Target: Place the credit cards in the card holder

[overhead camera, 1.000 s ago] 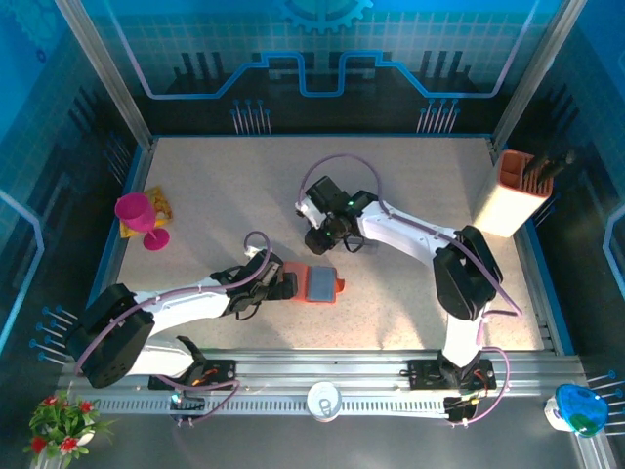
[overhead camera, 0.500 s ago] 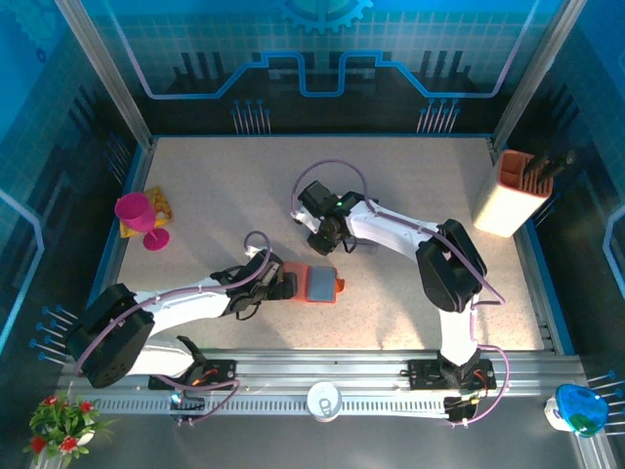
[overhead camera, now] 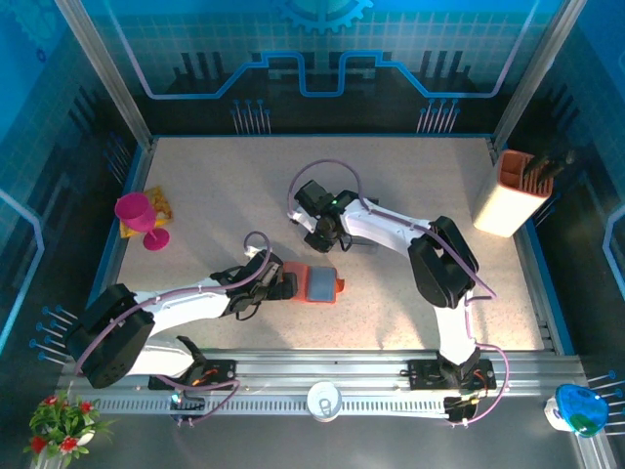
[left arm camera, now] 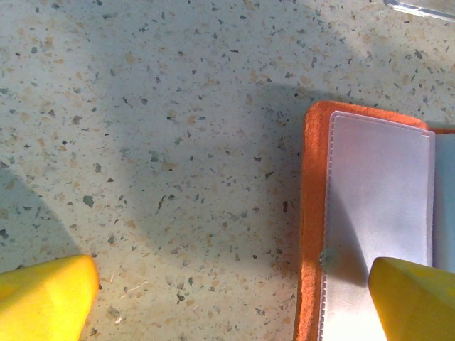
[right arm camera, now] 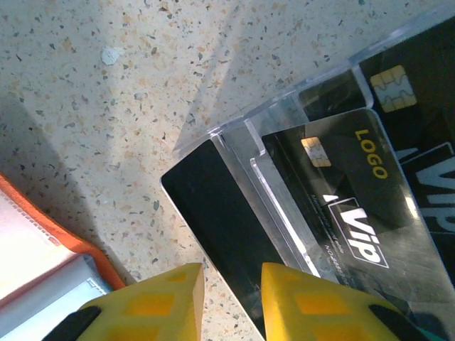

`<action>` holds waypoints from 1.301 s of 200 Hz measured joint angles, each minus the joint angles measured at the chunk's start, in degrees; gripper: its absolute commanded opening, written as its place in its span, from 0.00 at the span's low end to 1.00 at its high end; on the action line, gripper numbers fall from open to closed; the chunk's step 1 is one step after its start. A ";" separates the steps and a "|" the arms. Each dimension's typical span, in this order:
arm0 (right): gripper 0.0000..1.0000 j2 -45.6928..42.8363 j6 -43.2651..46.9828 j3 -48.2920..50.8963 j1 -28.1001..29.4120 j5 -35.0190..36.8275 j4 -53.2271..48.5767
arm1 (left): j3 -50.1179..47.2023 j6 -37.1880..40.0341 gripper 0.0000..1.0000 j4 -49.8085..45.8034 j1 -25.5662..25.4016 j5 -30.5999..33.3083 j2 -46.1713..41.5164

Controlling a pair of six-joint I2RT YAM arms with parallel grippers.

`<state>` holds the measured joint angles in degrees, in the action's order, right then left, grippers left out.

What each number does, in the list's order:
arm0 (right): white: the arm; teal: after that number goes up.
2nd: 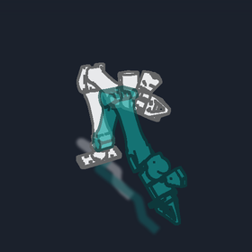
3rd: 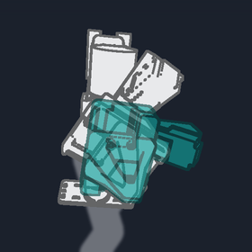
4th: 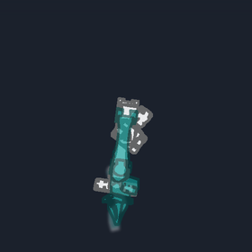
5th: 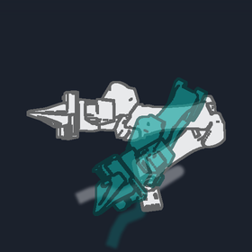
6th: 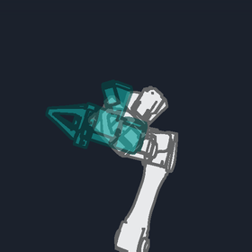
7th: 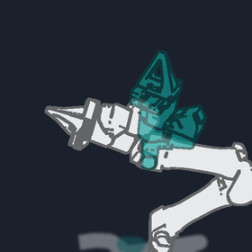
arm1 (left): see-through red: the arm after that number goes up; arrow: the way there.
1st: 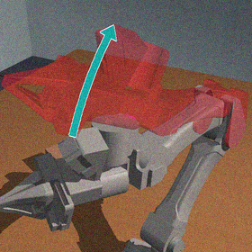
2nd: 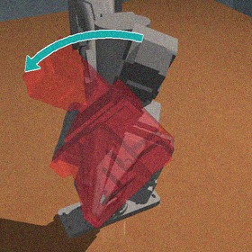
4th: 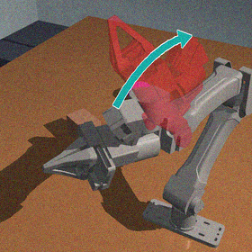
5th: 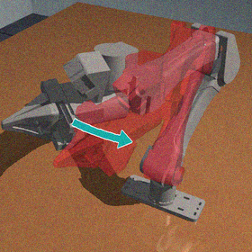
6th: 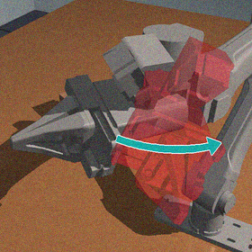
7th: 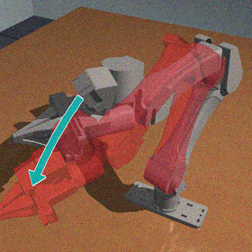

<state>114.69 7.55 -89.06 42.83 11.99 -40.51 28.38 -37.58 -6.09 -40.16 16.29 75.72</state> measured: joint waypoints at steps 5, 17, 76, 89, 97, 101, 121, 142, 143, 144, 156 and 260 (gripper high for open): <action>0.25 0.09 0.09 -0.07 -0.02 0.00 -0.02 | 0.00 0.00 0.99 0.00 0.00 0.00 0.00; 0.23 0.17 0.31 -0.22 -0.02 0.02 -0.17 | 0.00 0.00 0.99 0.00 0.00 0.00 0.00; 0.20 0.61 1.79 -0.70 0.00 -0.07 -0.44 | 0.00 0.00 0.99 0.00 0.00 0.00 -0.02; 0.17 0.72 2.23 -0.76 0.00 -0.17 -0.46 | 0.00 0.00 0.99 0.00 0.00 0.00 -0.02; 0.15 0.81 2.67 -0.90 0.00 -0.17 -0.48 | 0.00 0.00 0.99 -0.02 0.00 0.00 -0.02; 0.14 0.85 2.58 -0.96 0.00 -0.15 -0.48 | 0.00 0.00 0.99 -0.02 0.00 0.00 -0.02; 0.12 1.01 3.30 -1.05 0.02 -0.11 -0.44 | 0.00 0.00 0.99 -0.02 0.00 0.00 -0.02; 0.09 1.05 3.93 -1.05 0.02 -0.13 -0.44 | 0.00 0.00 0.99 -0.02 0.00 0.00 -0.02; 0.09 1.05 3.96 -1.05 0.02 -0.13 -0.42 | 0.00 0.00 0.99 -0.02 0.00 0.00 -0.02; 0.09 1.05 4.00 -1.05 0.02 -0.13 -0.42 | 0.00 0.00 0.99 -0.02 0.00 0.00 -0.02; 0.07 1.05 4.55 -1.07 0.02 -0.11 -0.42 | 0.00 0.00 0.99 -0.02 0.00 0.00 -0.02; 0.18 1.05 9.27 0.68 0.79 2.82 2.45 | 0.00 0.00 0.99 -0.09 0.00 0.00 -0.35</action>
<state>115.74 16.82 -88.38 43.62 14.81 -38.06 28.38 -37.58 -6.17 -40.16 16.29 75.37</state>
